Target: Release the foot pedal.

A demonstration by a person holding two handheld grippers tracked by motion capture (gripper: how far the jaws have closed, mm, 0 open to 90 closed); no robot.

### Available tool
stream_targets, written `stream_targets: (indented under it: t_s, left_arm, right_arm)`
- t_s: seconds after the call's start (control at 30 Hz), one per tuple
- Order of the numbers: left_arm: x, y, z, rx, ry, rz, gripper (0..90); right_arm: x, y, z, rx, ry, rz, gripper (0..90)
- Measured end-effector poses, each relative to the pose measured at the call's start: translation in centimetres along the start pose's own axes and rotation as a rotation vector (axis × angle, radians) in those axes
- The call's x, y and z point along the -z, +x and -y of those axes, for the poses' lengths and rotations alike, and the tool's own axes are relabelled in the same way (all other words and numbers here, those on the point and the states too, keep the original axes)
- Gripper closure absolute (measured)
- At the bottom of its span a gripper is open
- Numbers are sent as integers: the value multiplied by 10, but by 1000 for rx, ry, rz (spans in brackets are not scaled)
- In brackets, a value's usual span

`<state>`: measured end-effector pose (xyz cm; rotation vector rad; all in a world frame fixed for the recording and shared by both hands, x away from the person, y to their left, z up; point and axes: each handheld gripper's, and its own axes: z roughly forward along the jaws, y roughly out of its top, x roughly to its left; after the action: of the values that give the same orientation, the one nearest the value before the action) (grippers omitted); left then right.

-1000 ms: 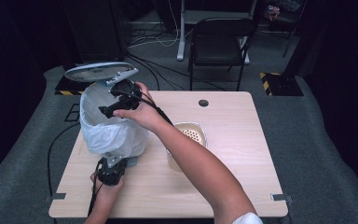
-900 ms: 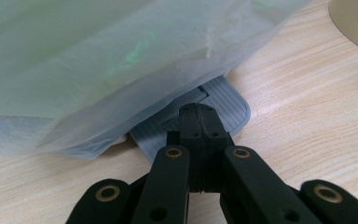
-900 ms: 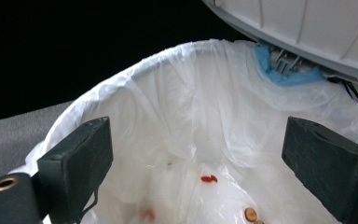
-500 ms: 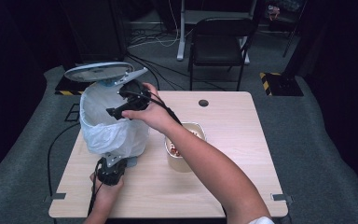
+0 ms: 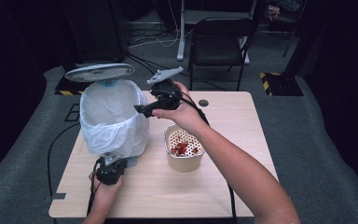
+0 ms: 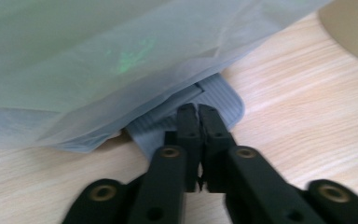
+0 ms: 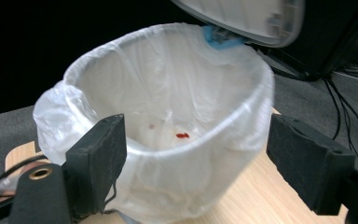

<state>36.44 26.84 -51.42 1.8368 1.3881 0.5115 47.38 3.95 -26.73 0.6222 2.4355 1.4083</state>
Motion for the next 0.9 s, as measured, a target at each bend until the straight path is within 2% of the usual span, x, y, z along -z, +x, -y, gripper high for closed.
stream_targets:
  t_s: [0.03,0.07,0.13,0.2,0.23,0.27,0.3,0.37,0.53,0.6,0.67,0.7,0.73,0.83,0.87,0.9]
  left_arm:
    - [0,0,0,0,0,0,775]
    - [0,0,0,-12,-21,2,775]
    - [2,-3,-2,-21,-34,8,696]
    - [5,-5,-4,-62,-51,-8,635]
    - [7,-7,-6,-63,-53,-5,596]
    - [7,-11,-6,-34,-64,-10,546]
    - [8,-12,-7,-34,-53,-25,503]
    - [6,-13,-6,-23,-47,-9,460]
    - [8,-16,-9,-20,-35,4,405]
    - [10,-17,-11,-7,-30,6,383]
    - [13,-12,-15,-98,-24,3,361]
    - [13,-14,-15,-67,-29,8,349]
    - [14,-10,-18,-128,-29,-6,335]
    - [15,-12,-18,-114,-38,-1,305]
    - [16,-16,-18,-62,-33,16,291]
    - [17,-12,-20,-97,-35,11,285]
  right_arm:
    - [0,0,0,0,0,0,197]
    - [8,-6,4,-1,-14,15,203]
    - [14,-9,7,5,-23,32,207]
    - [19,-11,11,21,-2,45,207]
    - [21,-12,13,25,-2,54,206]
    - [23,-13,15,20,-2,54,206]
    - [24,-14,17,17,-2,56,206]
    - [26,-16,21,17,8,58,205]
    - [32,-18,32,16,13,71,205]
    - [34,-20,35,14,12,74,205]
    - [37,-21,39,11,11,81,205]
    - [39,-22,41,14,11,86,205]
    - [40,-22,44,13,11,95,205]
    - [45,-24,50,19,18,105,205]
    - [47,-24,53,14,20,107,205]
    - [50,-24,56,8,19,106,205]
